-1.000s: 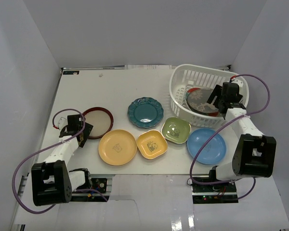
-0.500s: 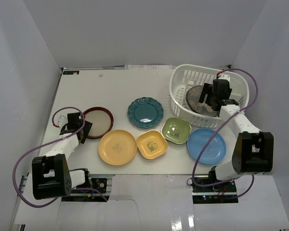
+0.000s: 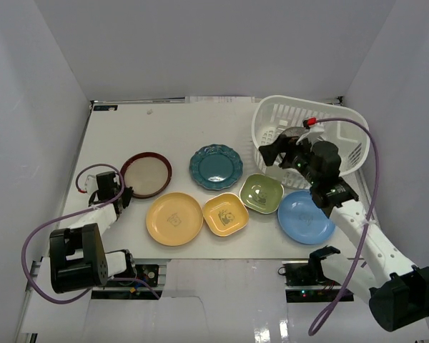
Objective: Place the plates into the plastic bin on the countertop
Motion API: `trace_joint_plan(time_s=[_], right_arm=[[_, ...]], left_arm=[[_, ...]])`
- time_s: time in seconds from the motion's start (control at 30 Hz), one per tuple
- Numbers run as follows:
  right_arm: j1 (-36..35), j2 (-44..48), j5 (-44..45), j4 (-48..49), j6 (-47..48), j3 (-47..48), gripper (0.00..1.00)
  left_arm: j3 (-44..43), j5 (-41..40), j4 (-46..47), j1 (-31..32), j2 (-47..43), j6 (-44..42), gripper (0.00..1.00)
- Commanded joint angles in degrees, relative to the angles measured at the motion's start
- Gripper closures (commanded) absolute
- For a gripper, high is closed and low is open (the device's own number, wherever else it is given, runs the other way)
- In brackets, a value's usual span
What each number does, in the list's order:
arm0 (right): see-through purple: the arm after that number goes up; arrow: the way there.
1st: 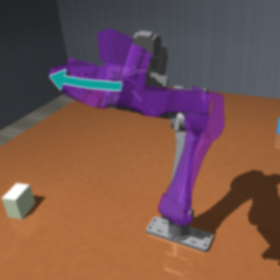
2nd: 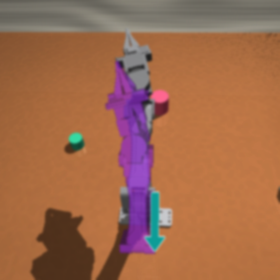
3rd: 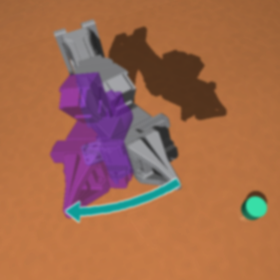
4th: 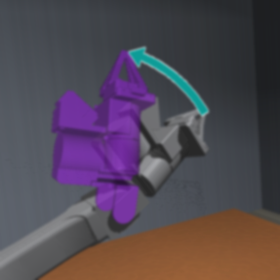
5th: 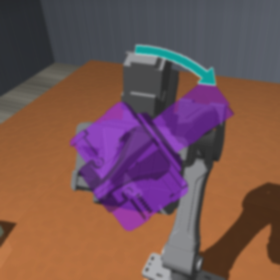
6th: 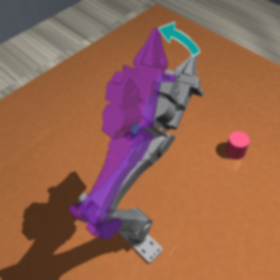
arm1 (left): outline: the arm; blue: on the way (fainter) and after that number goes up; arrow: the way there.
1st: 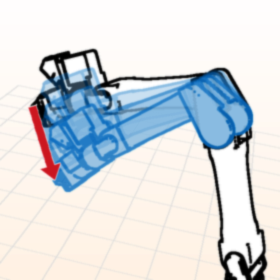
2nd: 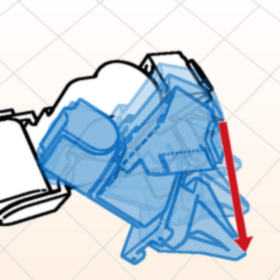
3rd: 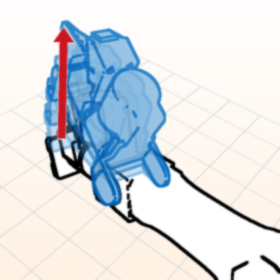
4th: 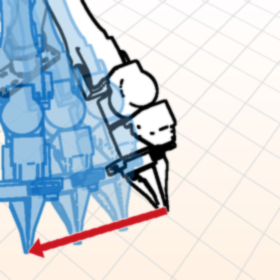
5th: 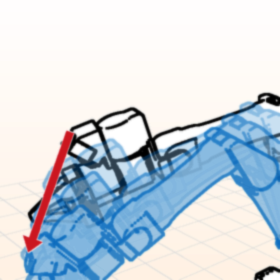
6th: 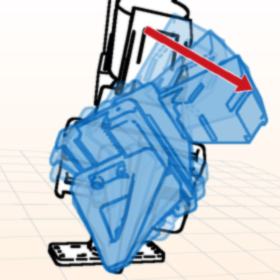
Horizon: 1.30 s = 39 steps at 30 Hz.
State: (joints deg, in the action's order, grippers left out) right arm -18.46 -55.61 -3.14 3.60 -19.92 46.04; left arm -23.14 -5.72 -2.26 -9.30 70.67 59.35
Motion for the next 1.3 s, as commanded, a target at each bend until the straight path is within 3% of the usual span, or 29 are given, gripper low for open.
trace_joint_plan(time_s=[0.0, 0.17, 0.4, 0.53, 0.7, 0.97, 1.1, 1.27], right_arm=[[-5.17, 1.65, -3.63, 5.88, -5.12, -5.16, 0.04], [-16.33, -0.98, -2.67, 10.2, -8.55, -8.6, 0.04], [-24.6, -12.23, -8.63, 14.94, -10.66, -3.68, 0.09], [-26.1, -17.58, -8.99, 15.39, -11.98, -0.26, 0.1], [-27.07, -21.46, -8.55, 15.65, -13.3, 3.52, 0.1], [-26.89, -28.67, -1.45, 10.74, -13.22, 12.84, 0.1], [-24.97, -29.46, 0.67, 9.06, -13.65, 12.23, 0.1], [-23.03, -28.5, -1.16, 10.55, -15.41, 9.07, 0.1]], left_arm=[[3.0, 1.32, -2.84, -0.45, 2.1, -0.56, 0.97], [4.06, 2.29, -1.25, -1.6, -0.09, 0.59, 1.0], [3.27, 8.52, 5.07, -1.86, -17.31, -3.35, 1.0], [-0.75, 11.51, 4.03, -1.86, -22.24, -5.65, 1.0], [-4.37, 22.38, 5.77, -1.6, -22.86, -7.32, 1.0], [-8.33, 35.67, 6.74, 3.06, -24.09, -8.74, 1.0], [-7.19, 44.8, 11.13, 3.67, -23.65, -6.53, 1.0], [-6.92, 50.27, 14.12, 3.94, -22.95, -5.74, 1.0]])
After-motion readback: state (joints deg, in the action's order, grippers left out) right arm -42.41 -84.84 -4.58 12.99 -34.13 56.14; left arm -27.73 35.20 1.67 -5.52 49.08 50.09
